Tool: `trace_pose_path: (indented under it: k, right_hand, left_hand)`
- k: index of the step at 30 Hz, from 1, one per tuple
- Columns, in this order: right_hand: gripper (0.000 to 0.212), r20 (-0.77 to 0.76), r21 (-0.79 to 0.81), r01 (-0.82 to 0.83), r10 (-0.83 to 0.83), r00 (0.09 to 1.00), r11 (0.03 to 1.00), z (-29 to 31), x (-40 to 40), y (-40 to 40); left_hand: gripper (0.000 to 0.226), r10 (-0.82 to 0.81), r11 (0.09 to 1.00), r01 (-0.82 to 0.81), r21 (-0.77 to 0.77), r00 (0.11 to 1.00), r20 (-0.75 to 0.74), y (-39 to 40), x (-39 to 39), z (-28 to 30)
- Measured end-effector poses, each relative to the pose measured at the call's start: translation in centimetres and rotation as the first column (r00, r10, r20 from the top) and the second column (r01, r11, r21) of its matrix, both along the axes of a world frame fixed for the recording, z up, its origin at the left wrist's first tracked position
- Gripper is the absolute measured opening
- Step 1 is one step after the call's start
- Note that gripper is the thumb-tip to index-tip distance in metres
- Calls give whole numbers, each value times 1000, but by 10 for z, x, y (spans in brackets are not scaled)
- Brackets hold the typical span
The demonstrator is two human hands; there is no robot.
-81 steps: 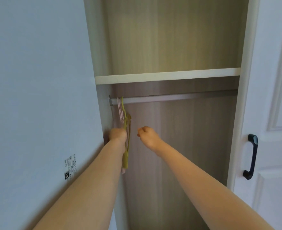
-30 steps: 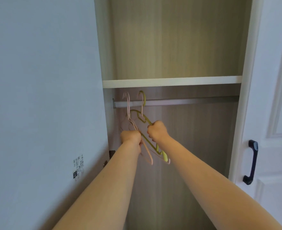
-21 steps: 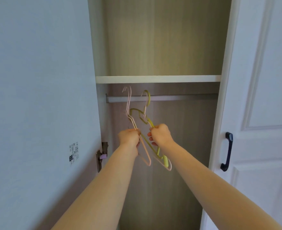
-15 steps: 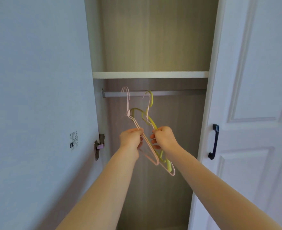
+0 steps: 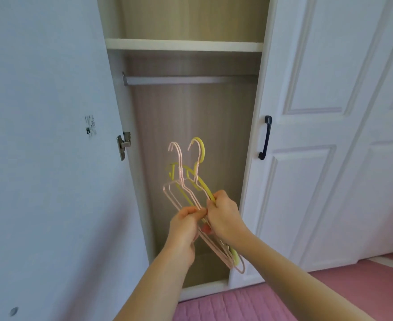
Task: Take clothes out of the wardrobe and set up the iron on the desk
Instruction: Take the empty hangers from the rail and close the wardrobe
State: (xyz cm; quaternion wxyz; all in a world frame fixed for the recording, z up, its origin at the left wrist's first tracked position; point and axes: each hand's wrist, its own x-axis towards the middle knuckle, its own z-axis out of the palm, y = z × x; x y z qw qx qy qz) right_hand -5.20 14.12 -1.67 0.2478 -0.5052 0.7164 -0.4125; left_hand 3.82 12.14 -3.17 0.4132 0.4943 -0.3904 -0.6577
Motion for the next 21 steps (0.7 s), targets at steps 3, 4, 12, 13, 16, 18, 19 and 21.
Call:
trace_pose_path:
  k: [3,4,12,13,16,18,19,21]
  right_hand:
    - [13,9,29,-16,15,1000,999,-21,5,26]
    - [14,10,46,-20,20,1000,999,-26,6,33]
    - [17,74,142,-99,89,993,985,-59,5,87]
    - [18,87,146,-108,96,992,983,-61,5,91]
    - [17,129,156,-148,128,983,977,-67,4,104]
    - [17,129,156,-179,159,979,971,-70,4,113]
    - [17,115,158,-190,173,978,969,-72,4,116]
    - [16,91,165,-195,182,979,967,-75,4,122]
  left_hand:
    - [9,8,997,-5,71,999,-38,22,4,-24]
    - [9,0,994,5,105,999,-48,28,5,-31]
    - [3,109,943,-23,331,964,-242,65,32,-72]
    - [4,144,941,-49,336,954,-263,65,37,-74]
    - [19,164,928,-37,370,933,-320,66,51,-79]
    - [31,151,924,-2,382,920,-361,67,56,-78]
    - [34,136,929,15,369,914,-381,67,58,-77]
    - [31,86,946,51,320,912,-401,64,59,-74]
